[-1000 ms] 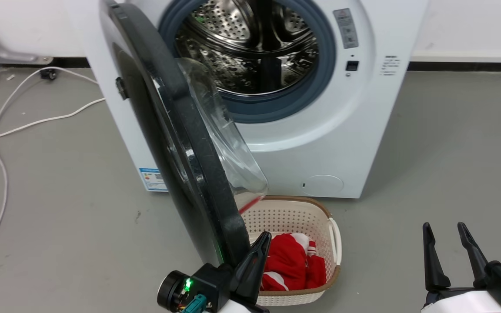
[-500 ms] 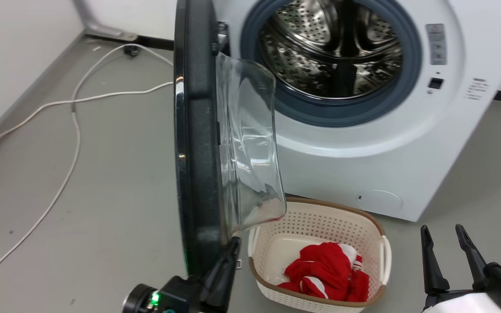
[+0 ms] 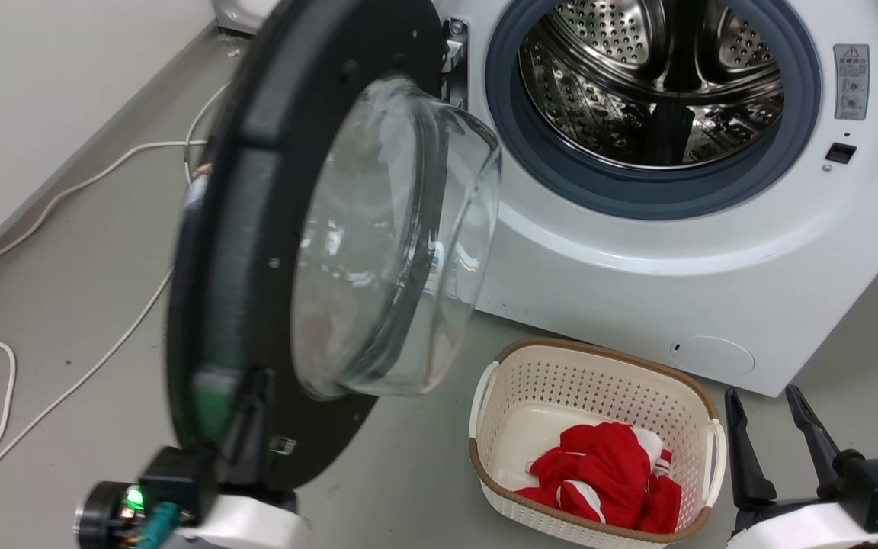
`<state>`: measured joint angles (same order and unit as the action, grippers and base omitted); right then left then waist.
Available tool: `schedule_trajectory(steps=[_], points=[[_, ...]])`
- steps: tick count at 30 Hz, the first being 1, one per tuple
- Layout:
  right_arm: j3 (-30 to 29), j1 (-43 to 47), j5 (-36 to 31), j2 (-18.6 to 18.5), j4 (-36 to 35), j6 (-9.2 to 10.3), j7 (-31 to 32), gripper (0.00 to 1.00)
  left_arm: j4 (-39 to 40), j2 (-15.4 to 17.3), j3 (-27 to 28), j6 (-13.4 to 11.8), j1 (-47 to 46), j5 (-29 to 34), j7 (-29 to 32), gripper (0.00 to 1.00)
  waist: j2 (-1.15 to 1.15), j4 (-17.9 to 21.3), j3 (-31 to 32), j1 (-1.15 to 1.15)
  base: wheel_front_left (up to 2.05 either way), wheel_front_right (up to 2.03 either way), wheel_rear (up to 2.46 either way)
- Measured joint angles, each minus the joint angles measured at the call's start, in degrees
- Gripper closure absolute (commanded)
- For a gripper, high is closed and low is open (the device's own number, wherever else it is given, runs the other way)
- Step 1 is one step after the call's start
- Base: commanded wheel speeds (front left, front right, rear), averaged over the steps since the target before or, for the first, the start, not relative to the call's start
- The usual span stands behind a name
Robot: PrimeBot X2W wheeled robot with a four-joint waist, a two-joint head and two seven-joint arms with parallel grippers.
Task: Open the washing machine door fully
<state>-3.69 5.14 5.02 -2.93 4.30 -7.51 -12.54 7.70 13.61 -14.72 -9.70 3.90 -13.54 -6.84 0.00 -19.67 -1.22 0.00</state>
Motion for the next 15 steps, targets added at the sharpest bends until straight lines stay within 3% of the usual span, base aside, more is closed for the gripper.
schedule_trajectory(steps=[8,15], points=[[0.73,-1.38,-0.71,0.00,-0.71,-0.01,0.86,0.00,-8.48,3.99,9.65,-1.13,-5.43,-3.81,-3.43,1.00,0.00,1.98,-2.07,0.00,0.00,0.00,0.00],[-0.57,-1.83,-0.83,0.02,-1.88,0.00,1.43,0.00,-14.95,7.50,16.21,-0.31,-10.62,-7.36,-5.88,1.00,0.00,3.39,-4.99,0.00,0.00,0.00,0.00]])
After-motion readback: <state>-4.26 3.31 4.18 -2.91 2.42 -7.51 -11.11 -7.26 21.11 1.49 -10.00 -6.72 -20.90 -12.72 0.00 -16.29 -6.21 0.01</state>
